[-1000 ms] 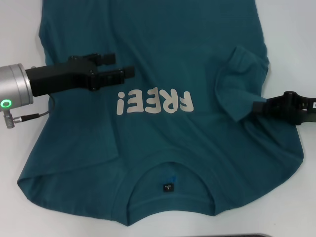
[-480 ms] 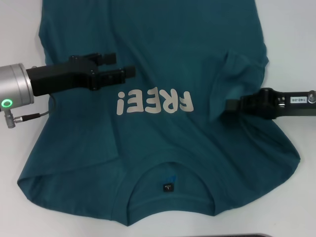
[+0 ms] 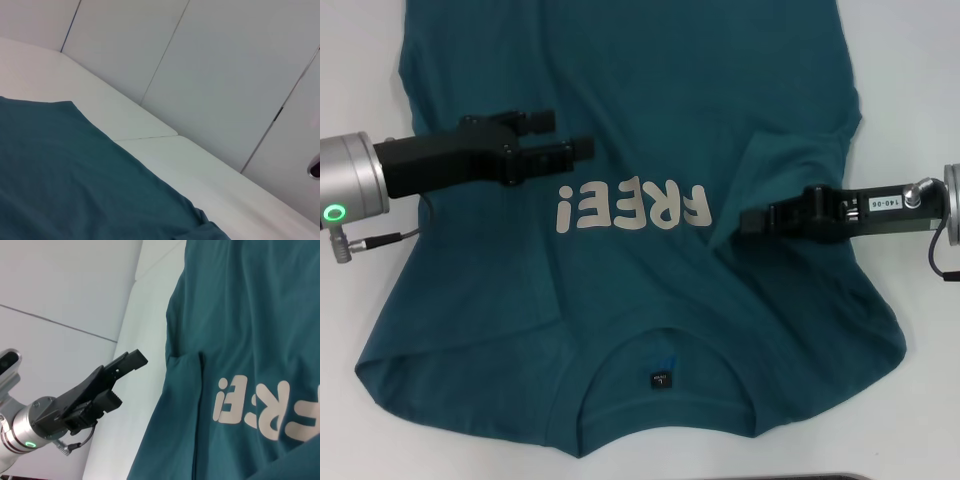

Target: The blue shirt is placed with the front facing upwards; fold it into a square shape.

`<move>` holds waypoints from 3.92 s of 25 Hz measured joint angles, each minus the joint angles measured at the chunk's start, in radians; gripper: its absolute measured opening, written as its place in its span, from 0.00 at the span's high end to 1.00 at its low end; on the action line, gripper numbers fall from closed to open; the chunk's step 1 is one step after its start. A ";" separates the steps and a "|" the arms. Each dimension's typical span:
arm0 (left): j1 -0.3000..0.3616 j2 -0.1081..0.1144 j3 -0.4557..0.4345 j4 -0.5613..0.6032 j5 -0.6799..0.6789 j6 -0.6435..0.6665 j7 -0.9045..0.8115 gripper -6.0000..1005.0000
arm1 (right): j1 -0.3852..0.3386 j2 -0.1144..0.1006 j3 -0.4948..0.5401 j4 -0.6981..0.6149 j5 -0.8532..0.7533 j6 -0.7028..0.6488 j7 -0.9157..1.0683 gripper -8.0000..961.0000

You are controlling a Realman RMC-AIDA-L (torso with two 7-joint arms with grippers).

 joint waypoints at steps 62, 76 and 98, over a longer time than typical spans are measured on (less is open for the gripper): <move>0.074 0.055 0.006 -0.327 0.281 0.244 -0.498 0.16 | 0.002 -0.020 0.160 0.002 0.299 0.152 -0.674 0.24; 0.108 0.140 -0.035 -0.338 0.414 0.358 -0.641 0.16 | 0.037 -0.007 0.135 0.005 0.302 0.224 -0.624 0.24; 0.136 0.147 -0.133 -0.265 0.590 0.383 -0.644 0.16 | 0.037 -0.015 0.133 0.004 0.300 0.224 -0.600 0.24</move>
